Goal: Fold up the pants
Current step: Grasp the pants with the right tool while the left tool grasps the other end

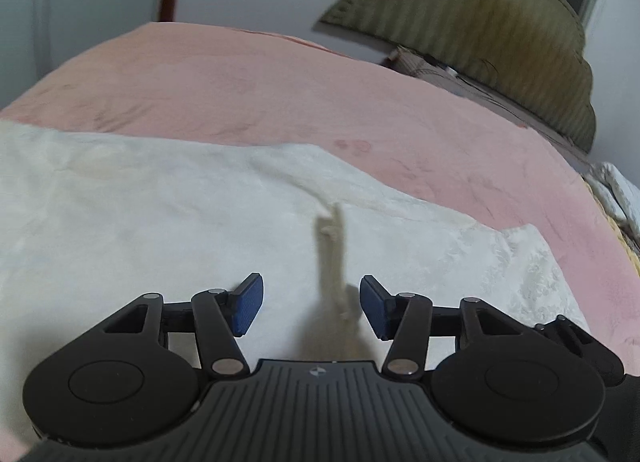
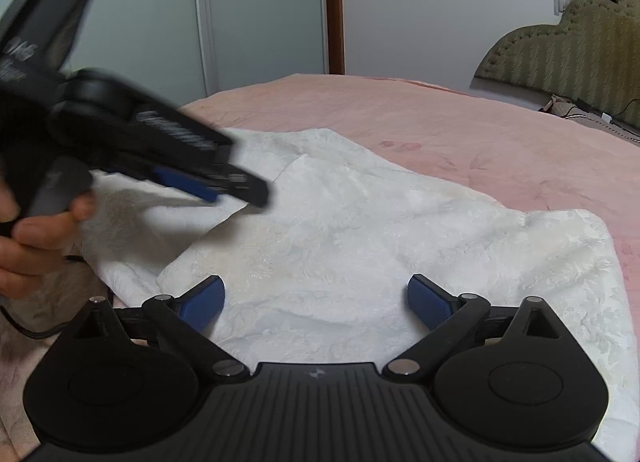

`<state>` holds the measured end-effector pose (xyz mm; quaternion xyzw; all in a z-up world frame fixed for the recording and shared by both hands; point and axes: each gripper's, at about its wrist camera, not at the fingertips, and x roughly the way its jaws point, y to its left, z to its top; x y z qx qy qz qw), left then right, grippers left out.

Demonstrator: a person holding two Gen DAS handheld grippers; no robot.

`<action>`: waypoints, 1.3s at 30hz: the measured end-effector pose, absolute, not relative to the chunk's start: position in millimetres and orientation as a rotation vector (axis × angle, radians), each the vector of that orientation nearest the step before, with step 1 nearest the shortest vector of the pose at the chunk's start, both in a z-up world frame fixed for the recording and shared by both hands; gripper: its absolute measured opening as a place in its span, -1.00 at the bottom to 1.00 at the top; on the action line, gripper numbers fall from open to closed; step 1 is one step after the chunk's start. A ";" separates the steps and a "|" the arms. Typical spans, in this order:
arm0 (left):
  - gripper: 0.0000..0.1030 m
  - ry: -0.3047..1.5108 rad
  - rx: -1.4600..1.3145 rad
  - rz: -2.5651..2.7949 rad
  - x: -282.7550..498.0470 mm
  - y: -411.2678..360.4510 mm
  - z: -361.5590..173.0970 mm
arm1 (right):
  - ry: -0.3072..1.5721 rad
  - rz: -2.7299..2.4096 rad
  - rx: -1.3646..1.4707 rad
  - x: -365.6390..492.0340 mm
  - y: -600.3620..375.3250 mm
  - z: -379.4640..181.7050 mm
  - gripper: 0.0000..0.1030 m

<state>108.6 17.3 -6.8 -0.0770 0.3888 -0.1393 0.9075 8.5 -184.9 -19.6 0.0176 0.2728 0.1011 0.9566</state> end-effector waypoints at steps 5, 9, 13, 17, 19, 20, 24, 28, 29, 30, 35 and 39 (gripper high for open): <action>0.12 0.805 -0.235 -0.197 94.6 65.3 -6.0 | 0.532 0.237 0.044 2.4 -180.5 -13.8 0.92; 0.09 0.772 -0.286 -0.151 88.9 90.4 -5.6 | 0.575 0.274 0.007 6.6 -170.2 -16.9 0.92; 0.12 0.692 -0.374 -0.081 71.9 129.3 13.7 | 0.545 0.276 -0.015 5.3 -164.7 -4.3 0.92; 0.12 0.624 -0.476 0.083 46.9 188.8 27.9 | 0.465 0.374 -0.122 2.3 -130.1 10.0 0.92; 0.12 0.600 -0.569 0.154 33.4 222.0 29.3 | 0.428 0.443 -0.196 1.8 -106.4 12.4 0.91; 0.12 0.591 -0.602 0.189 28.1 235.5 28.9 | 0.415 0.478 -0.243 2.2 -91.8 12.8 0.90; 0.11 0.622 -0.712 0.256 16.9 273.0 20.9 | 0.365 0.602 -0.406 3.4 -40.2 11.0 0.25; 0.08 0.655 -0.836 0.190 16.6 283.8 9.8 | 0.343 0.657 -0.502 14.9 -4.9 4.5 0.06; 0.03 0.657 -0.865 0.176 17.0 285.4 7.2 | 0.344 0.661 -0.518 18.9 2.4 4.3 -0.03; 0.00 0.655 -0.893 0.160 17.5 287.4 5.3 | 0.344 0.662 -0.529 20.2 6.3 3.2 -0.10; -0.66 0.629 -0.951 0.137 21.1 285.8 -2.2 | 0.384 0.668 -0.522 23.2 13.8 -3.0 -0.38; -0.91 0.580 -0.927 0.096 21.6 281.0 4.8 | 0.390 0.679 -0.513 24.7 15.4 -1.5 -0.59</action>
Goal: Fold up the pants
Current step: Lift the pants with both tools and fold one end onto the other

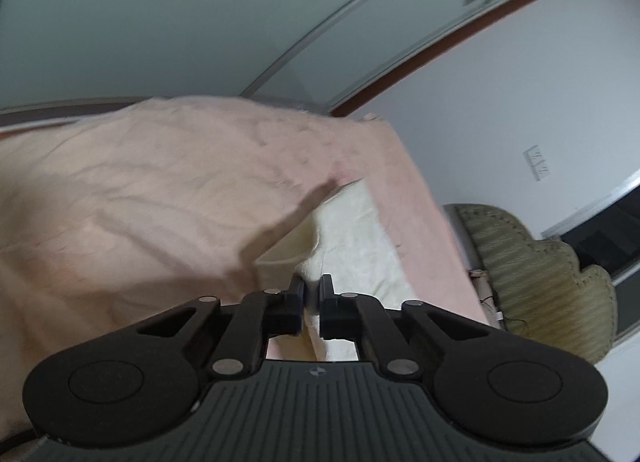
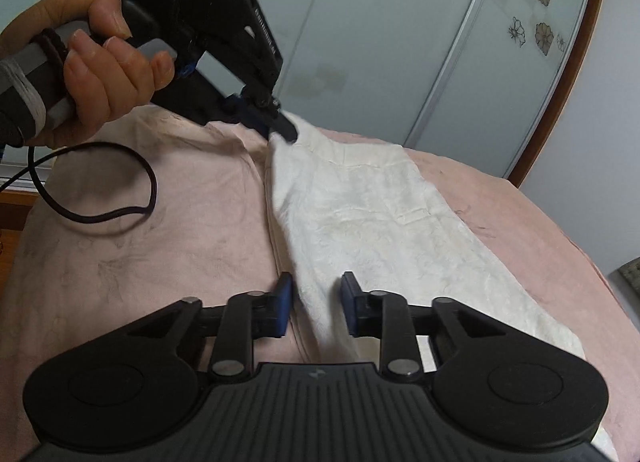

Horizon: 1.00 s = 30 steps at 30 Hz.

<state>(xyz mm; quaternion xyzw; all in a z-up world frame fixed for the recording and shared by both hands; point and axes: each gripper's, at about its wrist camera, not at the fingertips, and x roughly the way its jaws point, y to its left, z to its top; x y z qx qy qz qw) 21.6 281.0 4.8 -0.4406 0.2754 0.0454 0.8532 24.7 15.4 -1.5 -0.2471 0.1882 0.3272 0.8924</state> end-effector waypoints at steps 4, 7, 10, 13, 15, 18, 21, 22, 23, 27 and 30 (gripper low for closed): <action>-0.92 0.538 -0.872 0.068 28.4 274.8 13.6 | 0.383 0.686 -0.510 30.6 22.2 0.2 -0.61; -0.90 0.595 -0.833 0.135 36.9 274.4 -1.5 | 0.396 0.679 -0.513 32.5 24.2 -3.5 -0.62; -0.88 0.598 -0.839 0.143 31.7 276.7 -8.3 | 0.379 0.659 -0.571 20.9 24.5 -2.9 -0.61; -0.81 0.609 -0.805 0.144 28.6 276.8 -5.7 | 0.386 0.650 -0.624 10.8 25.0 -7.5 -0.61; -0.64 0.615 -0.795 0.135 26.7 277.4 -3.1 | 0.391 0.642 -0.643 10.0 25.7 -9.9 -0.61; -0.47 0.627 -0.800 0.135 21.8 277.9 -4.2 | 0.397 0.642 -0.692 8.8 30.7 -12.6 -0.50; -0.04 0.636 -0.830 0.113 15.3 278.2 -7.5 | 0.373 0.626 -0.758 3.1 37.6 -16.7 -0.41; 0.03 0.638 -0.848 0.097 14.2 278.0 -10.4 | 0.365 0.622 -0.767 1.4 38.3 -18.3 -0.41; 0.09 0.640 -0.860 0.082 13.1 277.2 -12.7 | 0.363 0.618 -0.765 2.6 38.7 -19.5 -0.40; 0.30 0.659 -0.911 0.022 16.2 270.1 -22.0 | 0.337 0.591 -0.767 11.0 44.9 -25.2 -0.41; 0.46 0.652 -0.961 -0.002 22.8 263.5 -24.1 | 0.324 0.602 -0.744 23.2 47.0 -23.8 -0.41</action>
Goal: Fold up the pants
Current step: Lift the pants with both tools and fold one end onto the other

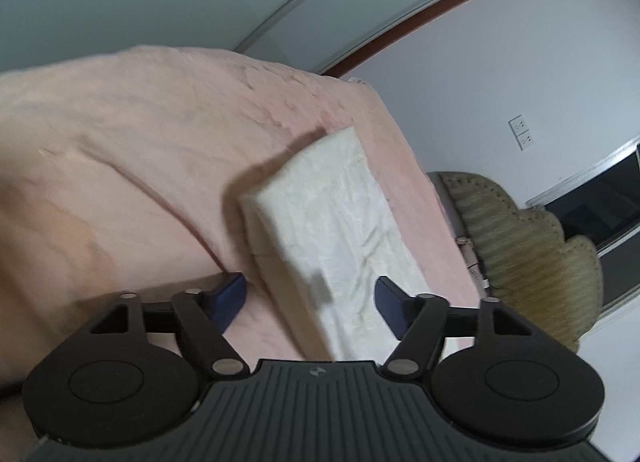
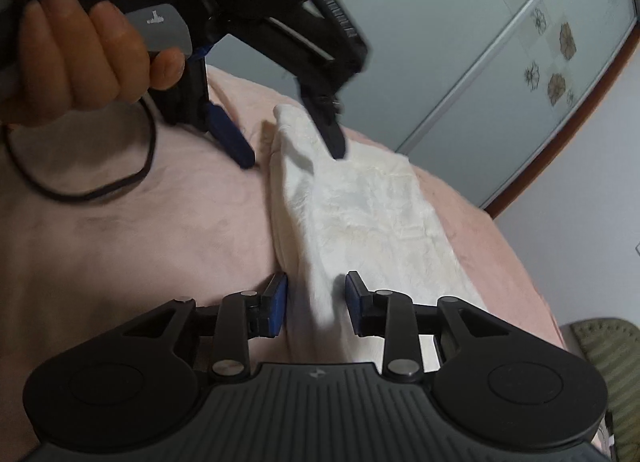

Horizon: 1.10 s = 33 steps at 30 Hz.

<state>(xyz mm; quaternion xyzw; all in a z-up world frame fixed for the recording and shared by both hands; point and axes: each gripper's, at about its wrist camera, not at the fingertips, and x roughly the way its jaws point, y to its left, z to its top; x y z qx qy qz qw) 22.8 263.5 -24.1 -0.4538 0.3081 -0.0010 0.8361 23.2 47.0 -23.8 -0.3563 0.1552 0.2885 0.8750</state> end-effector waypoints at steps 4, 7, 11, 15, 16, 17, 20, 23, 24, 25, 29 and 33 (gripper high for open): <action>0.71 0.654 -1.086 -0.100 41.9 255.6 -34.1 | 0.427 0.678 -0.412 52.3 19.5 -1.8 -0.42; 0.71 0.629 -1.113 -0.097 58.2 252.0 -39.6 | 0.510 0.728 -0.110 72.9 -15.3 10.4 -0.41; 0.71 0.599 -1.165 -0.091 79.5 258.2 -43.5 | 0.560 0.883 0.154 85.1 -51.5 25.5 -0.39; 0.67 0.600 -1.165 -0.087 91.4 260.0 -44.1 | 0.589 0.750 0.126 99.6 -58.2 25.7 -0.38; 0.54 0.605 -1.138 -0.073 92.8 258.0 -43.6 | 0.627 0.683 0.061 105.5 -53.0 18.4 -0.38; 0.37 0.612 -1.098 -0.054 93.7 257.7 -42.0 | 0.670 0.638 0.001 109.9 -46.7 9.1 -0.38; -0.53 0.652 -0.963 0.018 97.6 251.1 -41.3 | 0.665 0.626 -0.076 110.2 -35.1 -8.2 -0.25; -0.71 0.665 -0.964 0.031 99.4 254.5 -46.7 | 0.668 0.630 -0.068 110.7 -36.0 -2.5 -0.18; -0.71 0.670 -0.956 0.036 99.8 254.8 -45.4 | 0.657 0.632 -0.055 114.0 -39.6 0.3 -0.10; -0.72 0.669 -0.934 0.046 99.2 252.7 -41.7 | 0.646 0.626 -0.043 114.0 -42.3 2.7 -0.09; -0.77 0.591 -0.704 0.071 87.9 221.2 -4.2 | 0.602 0.628 -0.042 116.5 -51.5 13.9 -0.05; -0.77 0.465 -0.478 -0.001 69.2 175.1 42.2 | 0.526 0.673 -0.101 109.2 -61.2 26.3 0.17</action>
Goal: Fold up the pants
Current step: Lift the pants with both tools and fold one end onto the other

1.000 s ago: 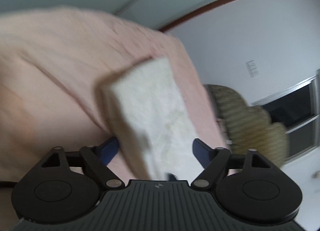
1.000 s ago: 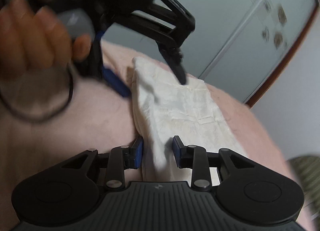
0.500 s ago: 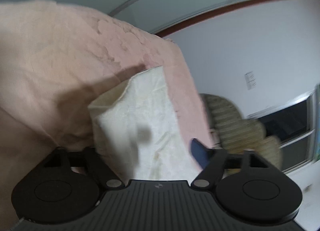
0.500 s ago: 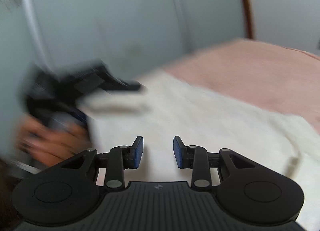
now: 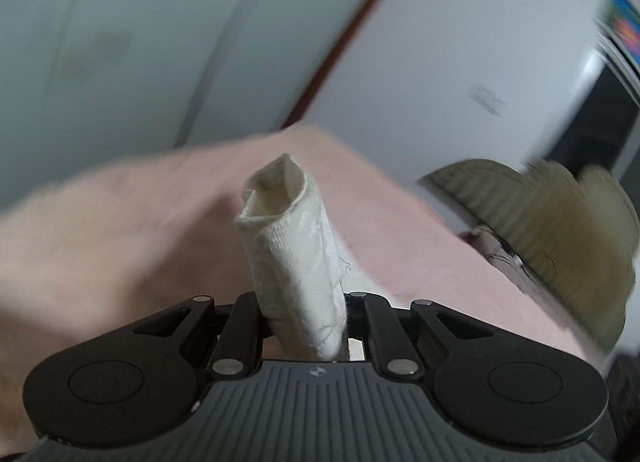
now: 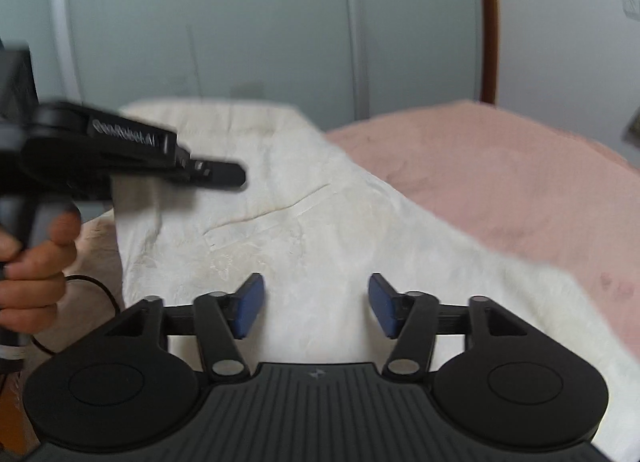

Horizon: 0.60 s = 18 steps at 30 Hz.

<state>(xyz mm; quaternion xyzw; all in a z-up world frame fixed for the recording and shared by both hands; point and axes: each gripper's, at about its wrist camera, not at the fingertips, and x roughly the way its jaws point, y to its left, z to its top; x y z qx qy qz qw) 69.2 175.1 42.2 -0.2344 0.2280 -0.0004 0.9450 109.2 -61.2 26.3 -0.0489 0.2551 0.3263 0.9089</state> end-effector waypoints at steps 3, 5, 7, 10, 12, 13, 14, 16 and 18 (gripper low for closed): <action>-0.77 0.418 -0.329 -0.065 58.8 137.4 64.1 | 0.450 0.711 -0.153 100.3 -67.3 37.3 0.18; -0.77 0.402 -0.245 -0.108 52.9 112.5 72.7 | 0.409 0.724 -0.194 93.5 -76.5 42.0 0.18; -0.76 0.387 -0.169 -0.149 46.4 86.4 78.0 | 0.384 0.736 -0.197 88.2 -92.8 44.9 0.18; -0.76 0.364 -0.100 -0.210 38.2 51.2 81.3 | 0.358 0.728 -0.158 80.3 -123.8 47.6 0.28; -0.76 0.349 -0.066 -0.247 34.0 27.7 80.5 | 0.318 0.696 -0.131 73.3 -146.0 49.9 0.29; -0.75 0.346 -0.053 -0.266 31.5 16.7 78.6 | 0.297 0.678 -0.110 66.9 -158.9 51.5 0.29; -0.75 0.347 -0.045 -0.284 30.3 5.4 77.4 | 0.285 0.660 -0.092 62.1 -170.9 51.7 0.29; -0.74 0.353 -0.034 -0.330 30.4 -20.2 71.7 | 0.283 0.630 -0.078 52.8 -194.0 50.1 0.29; -0.72 0.367 -0.026 -0.372 25.8 -40.1 64.7 | 0.293 0.599 -0.076 43.9 -212.7 46.5 0.30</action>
